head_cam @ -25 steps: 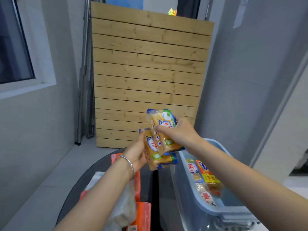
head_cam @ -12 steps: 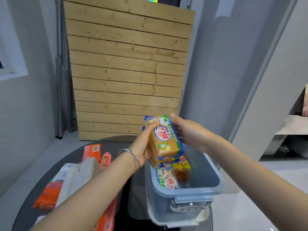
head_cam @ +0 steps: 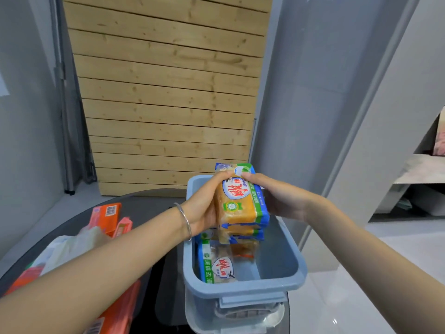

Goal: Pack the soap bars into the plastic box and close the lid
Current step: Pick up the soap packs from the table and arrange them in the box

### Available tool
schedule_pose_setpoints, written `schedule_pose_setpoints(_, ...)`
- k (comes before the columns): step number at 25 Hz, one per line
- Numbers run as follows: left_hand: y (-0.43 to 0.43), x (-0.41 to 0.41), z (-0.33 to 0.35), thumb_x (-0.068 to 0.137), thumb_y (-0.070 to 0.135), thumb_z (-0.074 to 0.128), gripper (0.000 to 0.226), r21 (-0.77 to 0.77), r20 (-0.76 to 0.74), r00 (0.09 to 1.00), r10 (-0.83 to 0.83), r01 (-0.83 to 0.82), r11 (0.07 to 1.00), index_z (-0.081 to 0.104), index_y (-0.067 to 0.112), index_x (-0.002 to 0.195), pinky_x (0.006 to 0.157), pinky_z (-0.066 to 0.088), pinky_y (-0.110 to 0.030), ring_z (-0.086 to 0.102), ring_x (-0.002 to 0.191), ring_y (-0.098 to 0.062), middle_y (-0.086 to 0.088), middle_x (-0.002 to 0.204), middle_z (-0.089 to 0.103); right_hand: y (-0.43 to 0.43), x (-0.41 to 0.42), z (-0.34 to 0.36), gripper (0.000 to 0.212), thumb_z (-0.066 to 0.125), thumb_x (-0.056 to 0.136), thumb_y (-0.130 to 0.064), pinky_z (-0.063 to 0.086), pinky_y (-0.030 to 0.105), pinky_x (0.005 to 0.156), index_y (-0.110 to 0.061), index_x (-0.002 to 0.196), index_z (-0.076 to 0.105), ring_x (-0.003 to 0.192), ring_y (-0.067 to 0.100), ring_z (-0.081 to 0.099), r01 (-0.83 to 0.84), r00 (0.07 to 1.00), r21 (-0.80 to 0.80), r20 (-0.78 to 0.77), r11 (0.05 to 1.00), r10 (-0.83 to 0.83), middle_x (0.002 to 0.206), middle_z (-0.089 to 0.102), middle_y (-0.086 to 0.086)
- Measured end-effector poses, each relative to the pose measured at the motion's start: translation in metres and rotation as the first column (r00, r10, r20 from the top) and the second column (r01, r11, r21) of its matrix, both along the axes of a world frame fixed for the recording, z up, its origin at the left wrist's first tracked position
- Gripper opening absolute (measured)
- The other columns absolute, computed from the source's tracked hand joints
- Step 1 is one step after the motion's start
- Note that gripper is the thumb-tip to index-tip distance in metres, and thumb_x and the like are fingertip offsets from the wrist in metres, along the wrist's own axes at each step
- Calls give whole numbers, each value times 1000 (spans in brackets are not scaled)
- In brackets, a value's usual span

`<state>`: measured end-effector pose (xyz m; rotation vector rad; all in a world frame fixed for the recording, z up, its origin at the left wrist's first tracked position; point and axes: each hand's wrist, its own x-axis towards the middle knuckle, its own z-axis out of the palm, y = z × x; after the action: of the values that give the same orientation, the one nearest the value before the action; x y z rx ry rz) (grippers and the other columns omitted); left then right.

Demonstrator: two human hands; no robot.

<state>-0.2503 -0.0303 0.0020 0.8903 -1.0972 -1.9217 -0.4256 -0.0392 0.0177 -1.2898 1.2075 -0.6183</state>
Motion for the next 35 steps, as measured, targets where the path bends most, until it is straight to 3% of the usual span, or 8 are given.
schedule_pose_setpoints(3, -1, -4, -2, 86, 46, 52, 40, -11, 6, 994, -105, 105, 994, 68, 18, 109, 71, 60, -36, 73, 85, -21, -8, 101, 75, -8, -14, 12, 60, 79, 55, -56, 60, 28, 75, -21, 103, 68, 87, 12, 73, -167, 986, 74, -18, 983, 168, 101, 76, -1)
schedule_pose_setpoints(9, 0, -10, 4, 88, 56, 40, 47, -58, 262, 938, -226, 249, 967, 62, 23, 113, 82, 57, -34, 70, 93, -18, -3, 105, 73, -18, -22, 16, 72, 88, 33, -60, 60, 28, 80, -22, 92, 72, 86, 12, 73, -343, 924, 106, -142, 934, 355, 97, 77, -2)
schedule_pose_setpoints(13, 4, 8, -1, 83, 69, 17, 71, -441, 630, 766, 128, 218, 870, 55, 15, 110, 82, 43, -13, 59, 98, -10, -7, 121, 63, -17, -19, 17, 65, 87, 46, -53, 57, 22, 73, -19, 99, 68, 87, 12, 73, -471, 863, 135, -130, 872, 487, 98, 76, -3)
schedule_pose_setpoints(15, 2, 23, -17, 79, 70, 11, 73, -590, 654, 672, 348, 164, 791, 52, 20, 112, 89, 36, -23, 48, 113, -16, -5, 123, 57, -16, -16, 19, 67, 86, 47, -52, 57, 22, 73, -18, 102, 66, 88, 12, 73, -496, 832, 169, -189, 852, 522, 99, 76, -3)
schedule_pose_setpoints(20, -15, 41, -44, 95, 39, 37, 47, -550, 835, 274, 477, 372, 748, 39, 20, 138, 118, 7, -41, 4, 144, -16, 2, 152, 28, -16, -1, 22, 43, 76, 70, -37, 57, 30, 88, -19, 107, 65, 98, 15, 71, -456, 724, 233, -464, 859, 510, 108, 75, -1)
schedule_pose_setpoints(26, -16, 39, -50, 95, 34, 38, 40, -618, 783, 327, 529, 304, 725, 47, 22, 132, 117, 9, -39, 3, 144, -14, 4, 149, 32, -11, 21, 3, 29, 67, 85, -29, 56, 36, 92, -19, 112, 65, 102, 17, 70, -428, 605, 360, -567, 829, 559, 113, 73, 2)
schedule_pose_setpoints(32, -12, 41, -48, 95, 36, 37, 38, -622, 778, 344, 526, 302, 722, 49, 23, 129, 117, 11, -40, 3, 144, -13, 5, 148, 33, -9, 30, -13, 82, 75, 60, -32, 45, 47, 103, -9, 134, 50, 124, 32, 56, -349, 643, 539, -456, 766, 615, 134, 59, 15)
schedule_pose_setpoints(35, -12, 41, -48, 95, 36, 38, 37, -636, 766, 356, 535, 301, 711, 50, 23, 128, 115, 11, -39, 4, 144, -13, 5, 147, 35, -13, 31, -13, 74, 76, 61, -28, 51, 39, 97, -10, 129, 54, 114, 25, 63, -374, 597, 529, -492, 762, 634, 133, 61, 12)
